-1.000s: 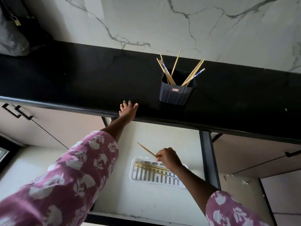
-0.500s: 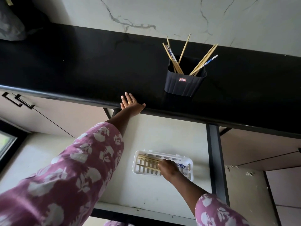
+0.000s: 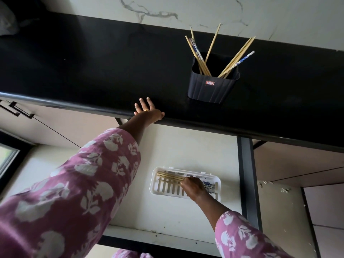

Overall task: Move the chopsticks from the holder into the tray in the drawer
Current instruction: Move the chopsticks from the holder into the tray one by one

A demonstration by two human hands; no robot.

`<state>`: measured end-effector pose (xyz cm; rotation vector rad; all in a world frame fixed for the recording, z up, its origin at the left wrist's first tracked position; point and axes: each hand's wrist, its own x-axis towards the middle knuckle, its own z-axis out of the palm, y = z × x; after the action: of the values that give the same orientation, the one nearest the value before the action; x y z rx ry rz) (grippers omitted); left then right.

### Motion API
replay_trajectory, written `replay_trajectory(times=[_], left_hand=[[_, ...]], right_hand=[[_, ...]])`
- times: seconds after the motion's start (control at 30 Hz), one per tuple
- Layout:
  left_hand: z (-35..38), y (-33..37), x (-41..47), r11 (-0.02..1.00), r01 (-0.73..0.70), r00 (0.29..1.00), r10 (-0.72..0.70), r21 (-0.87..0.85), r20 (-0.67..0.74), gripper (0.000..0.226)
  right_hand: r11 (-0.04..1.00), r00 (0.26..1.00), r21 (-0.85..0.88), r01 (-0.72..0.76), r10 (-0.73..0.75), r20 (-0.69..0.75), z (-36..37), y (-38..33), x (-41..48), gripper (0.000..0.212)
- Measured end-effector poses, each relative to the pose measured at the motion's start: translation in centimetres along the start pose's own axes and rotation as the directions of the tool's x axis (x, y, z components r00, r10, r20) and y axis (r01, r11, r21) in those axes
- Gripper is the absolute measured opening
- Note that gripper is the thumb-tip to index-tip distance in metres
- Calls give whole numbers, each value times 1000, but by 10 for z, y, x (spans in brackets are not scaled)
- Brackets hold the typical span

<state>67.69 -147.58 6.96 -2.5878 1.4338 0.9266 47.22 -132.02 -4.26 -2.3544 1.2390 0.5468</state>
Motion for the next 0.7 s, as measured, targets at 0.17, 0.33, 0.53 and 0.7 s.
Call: replay_trajectory(times=[0.17,0.33,0.53,0.7], left_hand=[[-2,0,-4,1000,-13,1000,13,-14,0,79],[-2,-1,-3,1000,-18,1000,18,-12,3,79],[-1,-2,2,1000,-4,1000,4,15,12,81],[2,-3,3,1000,-9,1000,8,28,13,78]], right_hand=[[979,996,-187,83,-76,48,-3,-2,1,25],[998,996,28,-51,48,76,-7,-2,-14,43],[925,864,-270,265,-353,-359,-33,13,-12,23],[927,617,-298,228,-374,-693,-105,44,-5,24]])
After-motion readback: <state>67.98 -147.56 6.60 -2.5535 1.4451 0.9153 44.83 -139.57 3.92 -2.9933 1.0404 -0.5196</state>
